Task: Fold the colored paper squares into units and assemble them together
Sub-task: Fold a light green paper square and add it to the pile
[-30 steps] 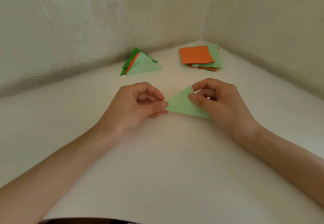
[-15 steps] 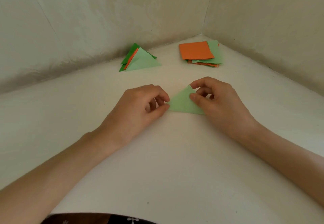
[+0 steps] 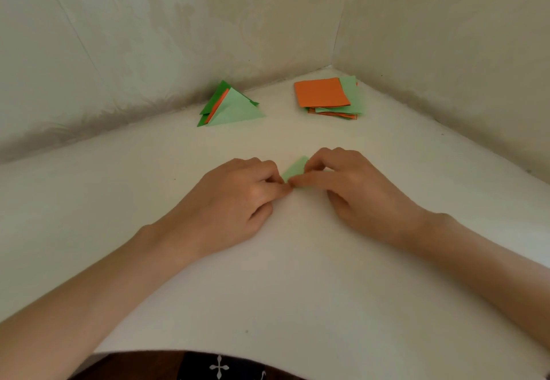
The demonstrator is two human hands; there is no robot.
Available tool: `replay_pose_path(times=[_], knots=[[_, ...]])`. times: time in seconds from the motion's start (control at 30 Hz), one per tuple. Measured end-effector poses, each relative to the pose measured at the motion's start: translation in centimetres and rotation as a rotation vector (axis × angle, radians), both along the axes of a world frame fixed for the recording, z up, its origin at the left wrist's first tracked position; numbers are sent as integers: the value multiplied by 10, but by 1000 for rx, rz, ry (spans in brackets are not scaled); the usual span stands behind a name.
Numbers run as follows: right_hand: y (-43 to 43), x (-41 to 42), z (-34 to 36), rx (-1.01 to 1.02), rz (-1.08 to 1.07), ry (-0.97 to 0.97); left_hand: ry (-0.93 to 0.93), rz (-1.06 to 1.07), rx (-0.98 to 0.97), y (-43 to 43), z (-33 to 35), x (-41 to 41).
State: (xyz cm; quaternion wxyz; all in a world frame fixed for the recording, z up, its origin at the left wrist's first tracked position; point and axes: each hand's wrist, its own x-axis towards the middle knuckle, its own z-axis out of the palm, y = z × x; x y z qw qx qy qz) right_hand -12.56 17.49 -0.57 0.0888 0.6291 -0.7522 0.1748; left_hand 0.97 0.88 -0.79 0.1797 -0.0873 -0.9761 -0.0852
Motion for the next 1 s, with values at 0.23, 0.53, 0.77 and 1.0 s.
replay_pose_path(times=[0.23,0.53,0.77,1.0], knots=[[25,-14,12,51,58,275,-11,42,-42,5,3,3],[42,-14,18,-74,-69,284,-2,60,-20,5,1,1],[10,8,-3,-8,24,253,-11,40,-109,-1,4,4],[9,16,0,1,-13,149,37,53,-237,-26,8,25]])
